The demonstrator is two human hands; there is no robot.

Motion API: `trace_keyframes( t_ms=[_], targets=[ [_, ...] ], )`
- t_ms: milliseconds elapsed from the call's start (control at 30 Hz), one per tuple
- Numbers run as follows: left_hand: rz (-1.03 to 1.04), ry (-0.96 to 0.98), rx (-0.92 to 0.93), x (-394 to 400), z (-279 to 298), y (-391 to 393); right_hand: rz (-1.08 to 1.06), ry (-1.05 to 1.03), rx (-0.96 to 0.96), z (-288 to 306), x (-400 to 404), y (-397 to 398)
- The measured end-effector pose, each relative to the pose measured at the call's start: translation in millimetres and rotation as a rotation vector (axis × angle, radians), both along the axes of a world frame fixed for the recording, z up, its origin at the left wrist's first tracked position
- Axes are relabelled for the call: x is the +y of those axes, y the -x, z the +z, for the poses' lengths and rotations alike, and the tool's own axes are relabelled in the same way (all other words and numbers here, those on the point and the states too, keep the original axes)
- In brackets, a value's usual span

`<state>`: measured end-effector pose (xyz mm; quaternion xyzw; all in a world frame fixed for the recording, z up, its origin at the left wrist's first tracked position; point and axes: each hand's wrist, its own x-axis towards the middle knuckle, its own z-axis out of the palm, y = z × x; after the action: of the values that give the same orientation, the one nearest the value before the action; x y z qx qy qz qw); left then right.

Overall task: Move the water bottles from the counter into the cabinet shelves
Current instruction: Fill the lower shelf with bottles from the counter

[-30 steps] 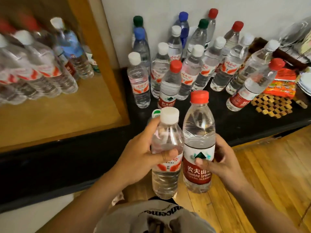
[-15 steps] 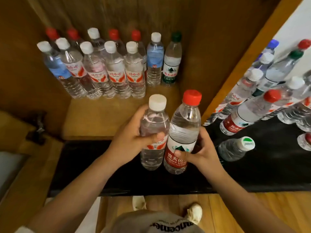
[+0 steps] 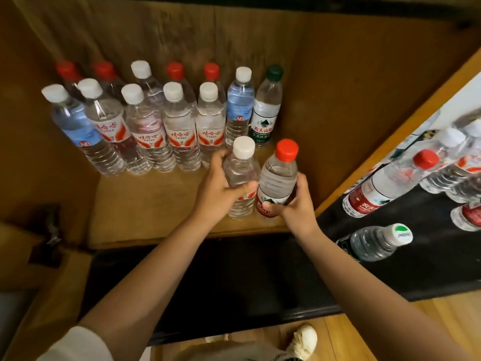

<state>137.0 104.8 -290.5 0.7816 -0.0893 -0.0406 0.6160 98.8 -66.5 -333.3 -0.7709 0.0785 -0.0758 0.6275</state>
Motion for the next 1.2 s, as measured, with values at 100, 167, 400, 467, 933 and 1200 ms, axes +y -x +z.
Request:
trace_keyframes(
  t_ms=[100,167,400,467,933,1200],
  targets=[
    [-0.017,0.005,-0.008,-3,-4,-2,-0.034,0.014,0.015,-6,-2,-2],
    [-0.025,0.0,-0.033,-4,-7,-1,-0.05,0.01,0.021,-8,-2,0],
    [-0.012,0.053,-0.05,-6,-17,4,-0.066,-0.013,0.004,-12,1,4],
    [-0.013,0.103,-0.033,-5,-21,6,-0.057,-0.02,0.02,-12,1,4],
    [0.046,0.093,0.369,7,-42,45,-0.174,-0.359,0.129,-4,30,30],
    [0.248,0.504,0.542,-29,-39,33,-0.244,-0.349,0.031,-6,37,16]
  ],
)
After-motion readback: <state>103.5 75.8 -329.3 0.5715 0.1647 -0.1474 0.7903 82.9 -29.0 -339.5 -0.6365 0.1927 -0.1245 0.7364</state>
